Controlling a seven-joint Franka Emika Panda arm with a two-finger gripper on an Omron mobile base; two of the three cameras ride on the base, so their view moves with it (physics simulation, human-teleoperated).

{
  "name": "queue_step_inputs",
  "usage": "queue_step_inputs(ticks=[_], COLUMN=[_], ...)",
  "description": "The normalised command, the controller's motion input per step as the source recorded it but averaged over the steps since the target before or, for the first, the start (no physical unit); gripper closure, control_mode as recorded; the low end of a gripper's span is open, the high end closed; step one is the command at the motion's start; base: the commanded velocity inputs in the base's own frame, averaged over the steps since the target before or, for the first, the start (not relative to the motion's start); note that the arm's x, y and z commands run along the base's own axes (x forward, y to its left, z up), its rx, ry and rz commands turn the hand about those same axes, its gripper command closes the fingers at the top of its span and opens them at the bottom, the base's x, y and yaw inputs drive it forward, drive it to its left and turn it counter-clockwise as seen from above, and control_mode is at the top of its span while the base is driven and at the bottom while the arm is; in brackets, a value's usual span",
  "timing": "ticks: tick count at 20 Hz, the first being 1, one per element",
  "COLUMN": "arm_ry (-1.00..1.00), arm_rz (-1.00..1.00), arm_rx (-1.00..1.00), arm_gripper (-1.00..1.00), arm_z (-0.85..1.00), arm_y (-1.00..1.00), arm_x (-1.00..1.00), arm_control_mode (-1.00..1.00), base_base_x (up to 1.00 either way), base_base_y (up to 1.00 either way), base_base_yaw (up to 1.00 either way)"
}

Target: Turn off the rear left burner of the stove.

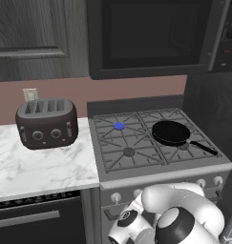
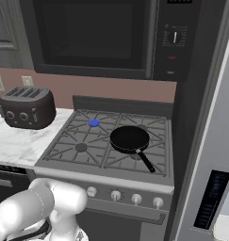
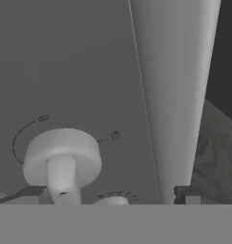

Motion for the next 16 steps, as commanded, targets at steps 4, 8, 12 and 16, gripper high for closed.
queue_step_inputs(ticks=[4,8,12,16], arm_ry=[0.12,0.06,0.02,0.03], arm_rz=[0.10,0.16,0.17,0.16], arm_rx=[0.00,0.00,0.00,0.00], arm_gripper=[-1.00,-1.00,1.00,1.00], arm_z=[0.29,0.16,0.14,0.21], arm_y=[-0.27,-0.28,-0.24,-0.23], arm_x=[0.00,0.01,0.13,0.35], arm_control_mode=[-1.00,-1.00,-1.00,-1.00], base_base_x=[0.00,0.00,0.00,0.00], base_base_y=[0.00,0.00,0.00,0.00], base_base_yaw=[0.00,0.00,0.00,0.00])
